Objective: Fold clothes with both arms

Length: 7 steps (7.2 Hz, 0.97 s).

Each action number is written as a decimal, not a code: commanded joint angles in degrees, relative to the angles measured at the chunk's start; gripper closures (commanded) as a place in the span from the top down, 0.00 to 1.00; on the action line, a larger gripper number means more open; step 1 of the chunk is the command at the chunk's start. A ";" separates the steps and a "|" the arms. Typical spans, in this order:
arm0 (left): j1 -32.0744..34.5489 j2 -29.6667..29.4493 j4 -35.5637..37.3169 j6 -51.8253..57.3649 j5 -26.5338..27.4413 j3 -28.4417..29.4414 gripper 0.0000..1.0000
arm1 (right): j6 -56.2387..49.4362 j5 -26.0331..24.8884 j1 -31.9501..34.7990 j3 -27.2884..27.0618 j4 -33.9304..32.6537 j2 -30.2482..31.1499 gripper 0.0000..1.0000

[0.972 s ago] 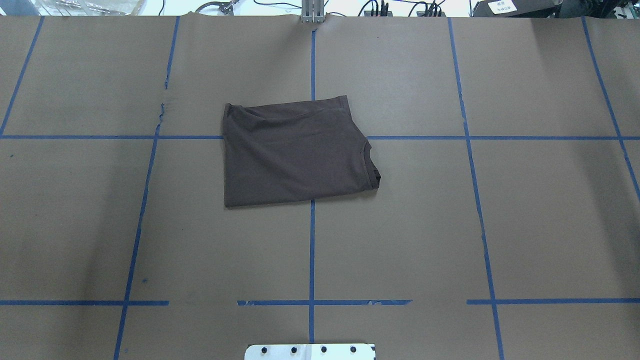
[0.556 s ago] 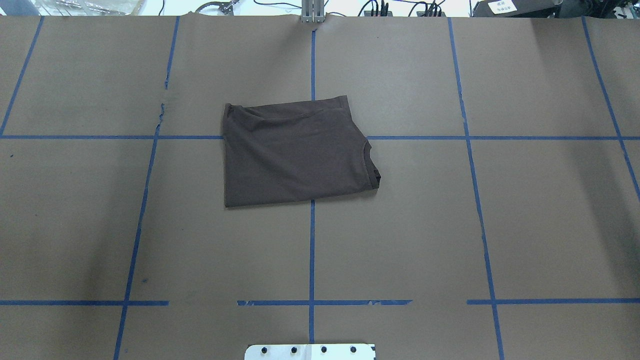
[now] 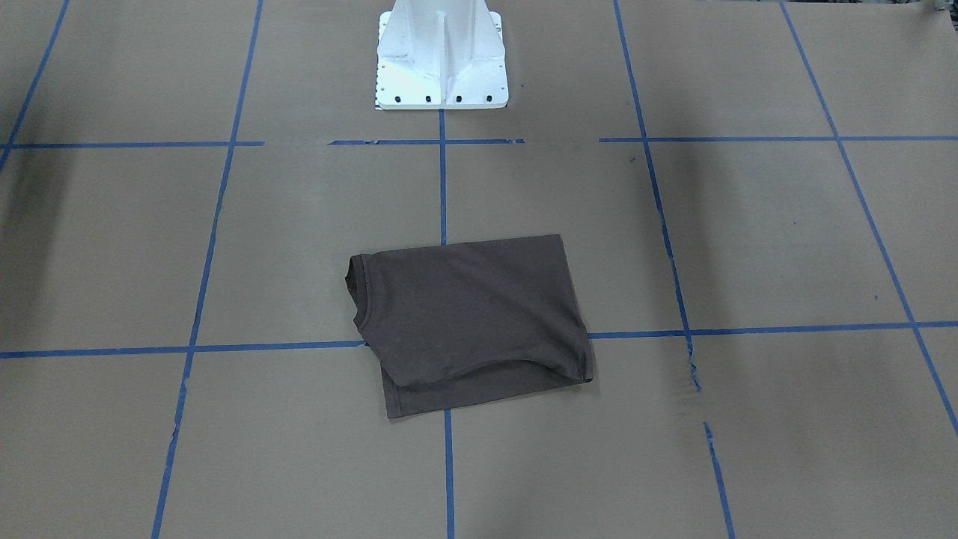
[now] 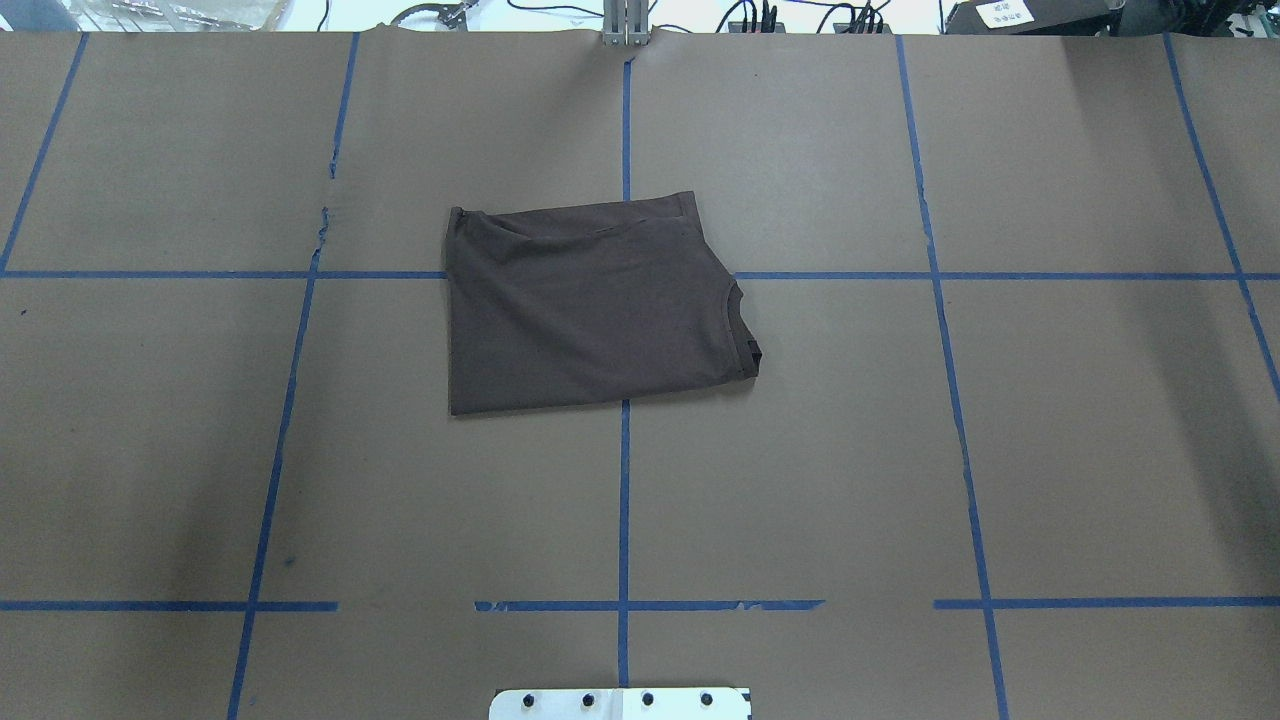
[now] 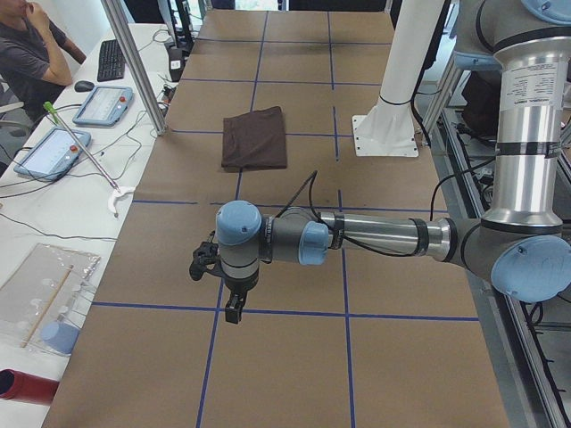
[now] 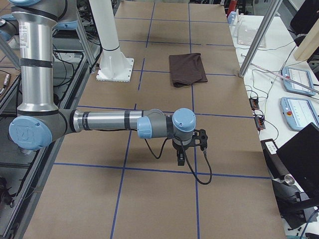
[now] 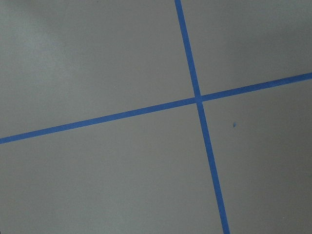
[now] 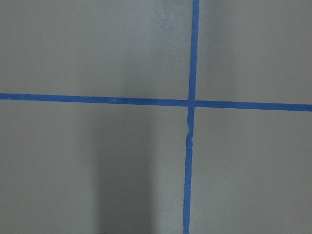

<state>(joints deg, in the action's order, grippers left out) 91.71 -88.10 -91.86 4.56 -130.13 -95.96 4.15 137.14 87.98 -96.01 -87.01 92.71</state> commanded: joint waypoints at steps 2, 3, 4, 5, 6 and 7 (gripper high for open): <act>0.05 -0.14 -0.08 -8.60 -0.38 -0.89 1.00 | 0.07 0.05 0.00 0.30 0.00 0.02 1.00; -0.04 -0.14 -0.16 -8.60 -0.38 -0.89 1.00 | 0.07 0.23 0.00 0.21 0.00 0.02 1.00; -0.04 -0.14 -0.16 -8.60 -0.47 -0.89 1.00 | 0.07 0.32 0.00 0.21 0.00 -0.07 1.00; -0.04 -0.14 -0.25 -8.60 -0.47 -0.89 1.00 | 0.07 0.32 0.00 0.21 0.00 -0.07 1.00; -0.04 -0.23 -0.34 -8.52 -0.47 -0.81 1.00 | 0.07 0.32 0.00 0.21 0.00 -0.07 1.00; 0.05 -0.23 -0.34 -8.08 -0.39 -0.89 1.00 | -0.02 0.32 0.00 0.21 0.00 -0.07 1.00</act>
<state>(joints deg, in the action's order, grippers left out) 91.69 -88.30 -92.15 -3.88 -130.59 -96.83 4.20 137.45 87.98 -95.80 -87.01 92.64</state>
